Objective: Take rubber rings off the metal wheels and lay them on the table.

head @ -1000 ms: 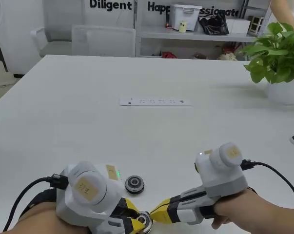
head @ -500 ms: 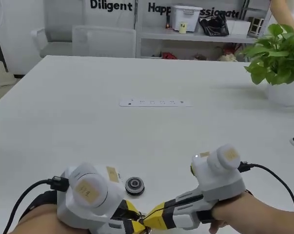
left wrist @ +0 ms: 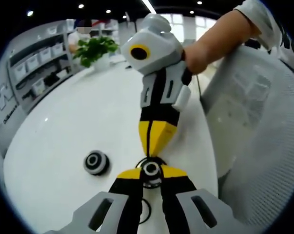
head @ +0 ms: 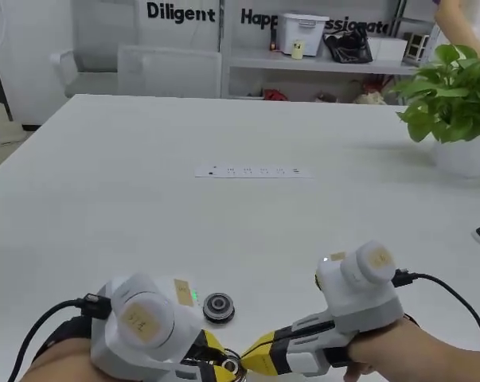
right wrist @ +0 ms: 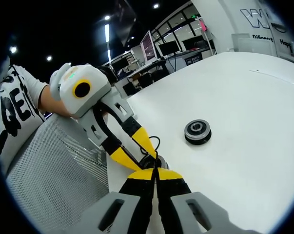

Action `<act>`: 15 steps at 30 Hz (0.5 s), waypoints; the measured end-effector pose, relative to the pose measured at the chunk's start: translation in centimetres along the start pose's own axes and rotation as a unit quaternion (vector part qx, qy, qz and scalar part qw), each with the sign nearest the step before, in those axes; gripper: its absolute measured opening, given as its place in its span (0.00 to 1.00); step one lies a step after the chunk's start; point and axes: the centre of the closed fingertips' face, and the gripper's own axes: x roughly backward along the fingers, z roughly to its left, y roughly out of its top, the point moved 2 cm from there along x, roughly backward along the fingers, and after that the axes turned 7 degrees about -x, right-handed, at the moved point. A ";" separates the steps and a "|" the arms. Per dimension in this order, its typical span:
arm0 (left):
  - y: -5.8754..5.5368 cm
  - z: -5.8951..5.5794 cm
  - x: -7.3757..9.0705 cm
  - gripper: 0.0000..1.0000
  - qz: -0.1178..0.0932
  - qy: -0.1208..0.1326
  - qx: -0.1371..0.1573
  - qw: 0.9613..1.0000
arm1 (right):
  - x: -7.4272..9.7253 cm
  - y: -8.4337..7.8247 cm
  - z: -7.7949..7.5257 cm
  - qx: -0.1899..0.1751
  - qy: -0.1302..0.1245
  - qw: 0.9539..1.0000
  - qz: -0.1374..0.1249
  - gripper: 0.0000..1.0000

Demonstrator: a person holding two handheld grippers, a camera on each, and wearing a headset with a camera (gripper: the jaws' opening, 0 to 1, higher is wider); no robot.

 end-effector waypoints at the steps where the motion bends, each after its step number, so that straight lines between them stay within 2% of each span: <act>1: 0.0 0.0 0.0 0.14 -0.001 -0.002 -0.002 1.000 | 0.0 0.0 0.0 0.000 0.000 1.000 0.000 0.00; 8: 0.1 -0.3 0.5 0.16 -0.003 -0.018 -0.012 1.000 | 0.1 0.3 0.2 0.001 0.001 1.000 -0.005 0.00; 15: 0.5 -0.3 1.8 0.22 -0.019 -0.024 0.001 1.000 | 0.4 0.6 0.2 -0.001 -0.001 1.000 -0.011 0.00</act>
